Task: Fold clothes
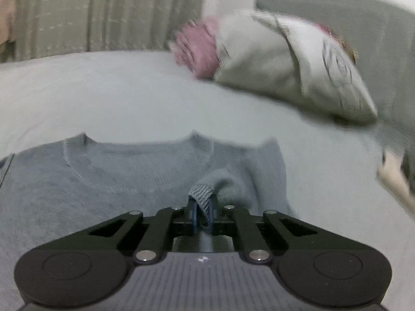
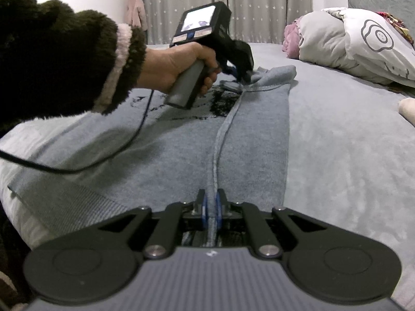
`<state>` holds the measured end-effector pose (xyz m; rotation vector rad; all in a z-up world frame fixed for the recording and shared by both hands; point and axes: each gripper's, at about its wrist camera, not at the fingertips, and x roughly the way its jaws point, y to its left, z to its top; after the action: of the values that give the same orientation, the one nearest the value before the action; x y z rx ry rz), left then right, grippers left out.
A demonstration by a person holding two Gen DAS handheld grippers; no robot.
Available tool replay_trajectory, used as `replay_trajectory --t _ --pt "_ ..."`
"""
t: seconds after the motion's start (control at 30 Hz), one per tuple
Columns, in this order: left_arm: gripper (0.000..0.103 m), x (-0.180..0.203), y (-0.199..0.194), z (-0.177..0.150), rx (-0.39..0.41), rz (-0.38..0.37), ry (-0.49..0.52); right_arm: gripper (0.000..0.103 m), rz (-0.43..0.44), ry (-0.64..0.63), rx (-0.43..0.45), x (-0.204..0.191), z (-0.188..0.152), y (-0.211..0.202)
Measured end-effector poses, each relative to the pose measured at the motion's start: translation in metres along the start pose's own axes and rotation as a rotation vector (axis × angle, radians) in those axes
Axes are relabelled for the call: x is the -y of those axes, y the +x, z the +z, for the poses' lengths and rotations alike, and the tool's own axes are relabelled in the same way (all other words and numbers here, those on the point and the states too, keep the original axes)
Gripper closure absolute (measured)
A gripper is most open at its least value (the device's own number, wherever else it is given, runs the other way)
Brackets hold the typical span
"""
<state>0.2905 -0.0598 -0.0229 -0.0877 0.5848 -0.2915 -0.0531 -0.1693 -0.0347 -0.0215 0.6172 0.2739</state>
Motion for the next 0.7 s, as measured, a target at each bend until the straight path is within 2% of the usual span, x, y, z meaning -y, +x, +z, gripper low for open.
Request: replay_trajectory --t 0.1,0.13,0.2,0.27,0.33,0.43,0.53,0.7 --pt "0.097 -0.008 -0.004 -0.003 0.025 0.083 -0.03 0.096 -0.003 -0.012 0.001 -0.002 0.0 0.0" --pt "0.097 -0.012 -0.002 -0.004 0.003 0.123 -0.047 0.096 -0.003 -0.013 0.001 -0.002 0.0 0.0" --pt "0.094 -0.018 0.006 -0.006 -0.063 0.15 -0.066 0.096 -0.004 -0.015 0.0 -0.002 0.0 0.0" --pt "0.089 -0.019 0.005 -0.007 -0.069 0.149 -0.046 0.096 -0.007 -0.016 -0.002 -0.003 0.0 0.001" --pt "0.066 -0.023 0.0 -0.007 -0.079 0.14 -0.056 0.096 -0.009 -0.018 -0.003 -0.003 0.0 0.0" --pt "0.047 -0.034 -0.013 -0.006 -0.083 0.116 -0.135 0.096 -0.013 -0.018 -0.005 -0.003 0.001 0.0" --pt "0.046 -0.044 -0.028 -0.007 -0.096 0.085 -0.203 0.091 -0.021 -0.016 -0.009 -0.002 0.002 -0.003" --pt "0.044 -0.042 -0.057 -0.008 -0.132 0.046 -0.215 0.072 -0.044 -0.008 -0.013 -0.001 0.0 -0.015"
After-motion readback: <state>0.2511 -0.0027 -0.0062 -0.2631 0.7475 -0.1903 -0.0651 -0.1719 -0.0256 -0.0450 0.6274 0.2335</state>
